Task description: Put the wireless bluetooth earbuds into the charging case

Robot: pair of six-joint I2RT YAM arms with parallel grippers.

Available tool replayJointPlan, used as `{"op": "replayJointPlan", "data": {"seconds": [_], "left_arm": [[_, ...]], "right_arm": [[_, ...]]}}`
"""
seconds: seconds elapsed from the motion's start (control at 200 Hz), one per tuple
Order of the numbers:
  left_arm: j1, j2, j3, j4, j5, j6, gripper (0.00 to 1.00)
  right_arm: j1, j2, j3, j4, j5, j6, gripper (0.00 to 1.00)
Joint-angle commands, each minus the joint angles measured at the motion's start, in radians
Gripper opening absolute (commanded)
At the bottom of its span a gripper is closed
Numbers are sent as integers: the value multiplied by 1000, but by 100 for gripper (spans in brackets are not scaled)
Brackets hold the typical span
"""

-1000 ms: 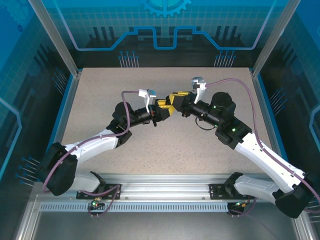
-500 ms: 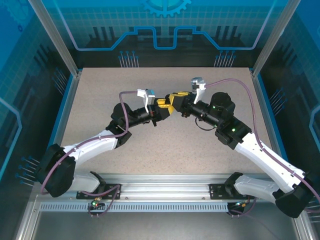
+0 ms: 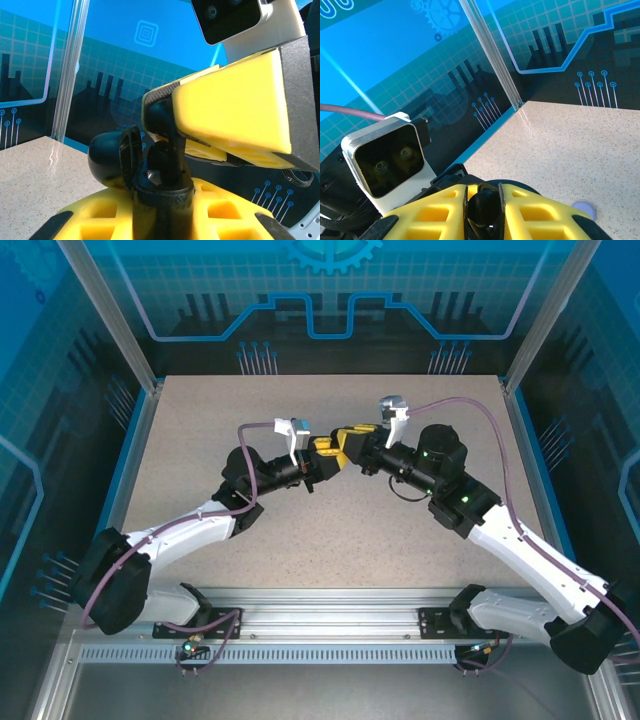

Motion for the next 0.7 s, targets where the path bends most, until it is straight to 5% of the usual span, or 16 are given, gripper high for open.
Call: {"op": "replayJointPlan", "data": {"seconds": [0.0,0.695], "left_arm": [[-9,-24,23,49,-24,23,7],[-10,-35,12,44,-39,27,7]], "right_arm": [[16,0,8,-3,6,-19,22],[22,-14,12,-30,19,-28,33]]}}
